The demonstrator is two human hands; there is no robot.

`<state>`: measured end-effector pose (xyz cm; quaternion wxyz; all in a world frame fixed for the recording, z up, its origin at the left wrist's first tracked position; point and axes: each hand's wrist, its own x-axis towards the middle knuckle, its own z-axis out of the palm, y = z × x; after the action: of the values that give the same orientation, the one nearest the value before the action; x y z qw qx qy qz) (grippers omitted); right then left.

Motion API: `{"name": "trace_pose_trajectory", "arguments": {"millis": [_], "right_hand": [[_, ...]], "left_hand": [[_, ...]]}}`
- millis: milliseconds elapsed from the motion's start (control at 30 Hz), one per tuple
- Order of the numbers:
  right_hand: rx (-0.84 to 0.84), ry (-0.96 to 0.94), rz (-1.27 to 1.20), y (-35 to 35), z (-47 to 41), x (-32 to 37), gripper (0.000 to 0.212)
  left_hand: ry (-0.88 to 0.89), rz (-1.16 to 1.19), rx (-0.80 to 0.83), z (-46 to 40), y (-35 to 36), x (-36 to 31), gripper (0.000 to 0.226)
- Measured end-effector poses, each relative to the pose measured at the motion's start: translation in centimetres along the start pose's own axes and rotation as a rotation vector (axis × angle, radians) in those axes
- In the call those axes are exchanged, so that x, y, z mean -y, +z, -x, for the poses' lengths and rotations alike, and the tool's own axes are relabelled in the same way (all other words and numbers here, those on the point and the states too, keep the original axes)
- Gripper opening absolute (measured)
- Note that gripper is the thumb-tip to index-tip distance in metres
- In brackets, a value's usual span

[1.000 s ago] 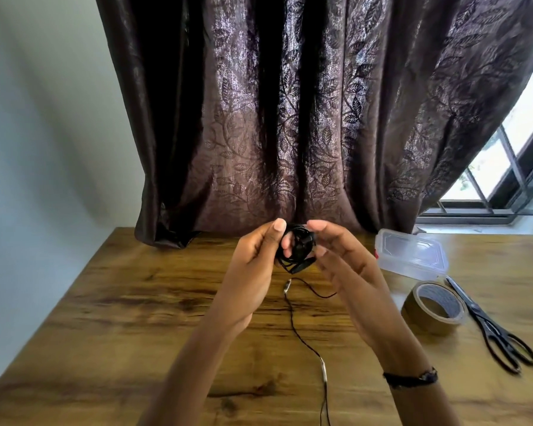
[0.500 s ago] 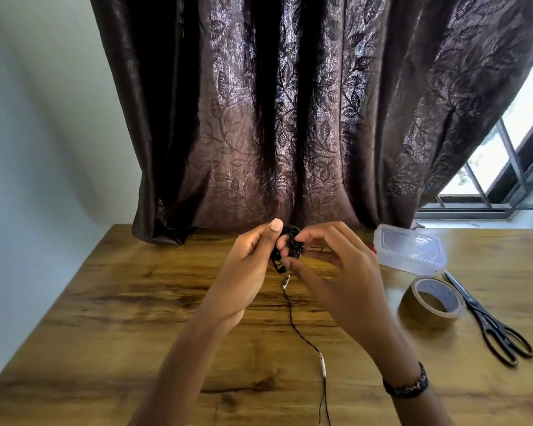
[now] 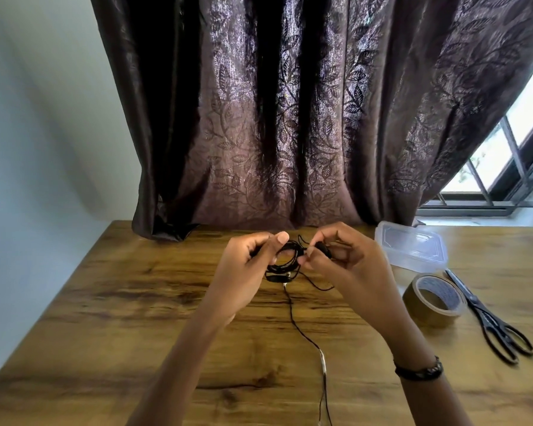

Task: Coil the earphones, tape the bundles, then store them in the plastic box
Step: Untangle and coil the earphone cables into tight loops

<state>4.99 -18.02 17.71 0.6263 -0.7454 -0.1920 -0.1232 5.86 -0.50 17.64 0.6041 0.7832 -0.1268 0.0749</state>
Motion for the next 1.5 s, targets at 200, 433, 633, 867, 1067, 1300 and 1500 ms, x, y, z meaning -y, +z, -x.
{"name": "trace_pose_trajectory", "arguments": {"millis": [200, 433, 633, 867, 1067, 1300, 1500], "right_hand": [[0.013, 0.040, -0.035, -0.7, -0.4, -0.6, 0.010], [0.147, 0.206, -0.203, -0.6, -0.4, -0.8, 0.021], [0.065, 0.285, -0.217, 0.4, -0.4, -1.0, 0.030], [0.015, 0.300, -0.242, 0.6, -0.2, -1.0, 0.029], [-0.049, 0.379, -0.320, 0.4, 0.4, -1.2, 0.030], [-0.065, 0.427, -0.351, -0.3, 1.8, -1.8, 0.026], [-0.068, 0.511, -0.243, -2.0, 3.7, -3.4, 0.023]], "left_hand": [[-0.104, 0.174, 0.029, -0.1, -0.4, -0.4, 0.042], [-0.210, 0.295, 0.086, -0.3, -0.4, -0.5, 0.055], [-0.309, 0.301, 0.138, -0.2, -0.2, -0.5, 0.031], [-0.399, 0.431, 0.203, 0.5, -0.6, 0.7, 0.053], [-0.371, 0.508, 0.275, 1.0, -0.8, 1.2, 0.066], [-0.383, 0.545, 0.142, 1.7, 1.4, 2.2, 0.054], [-0.480, 0.548, 0.184, 2.3, 3.7, 3.4, 0.046]]}}
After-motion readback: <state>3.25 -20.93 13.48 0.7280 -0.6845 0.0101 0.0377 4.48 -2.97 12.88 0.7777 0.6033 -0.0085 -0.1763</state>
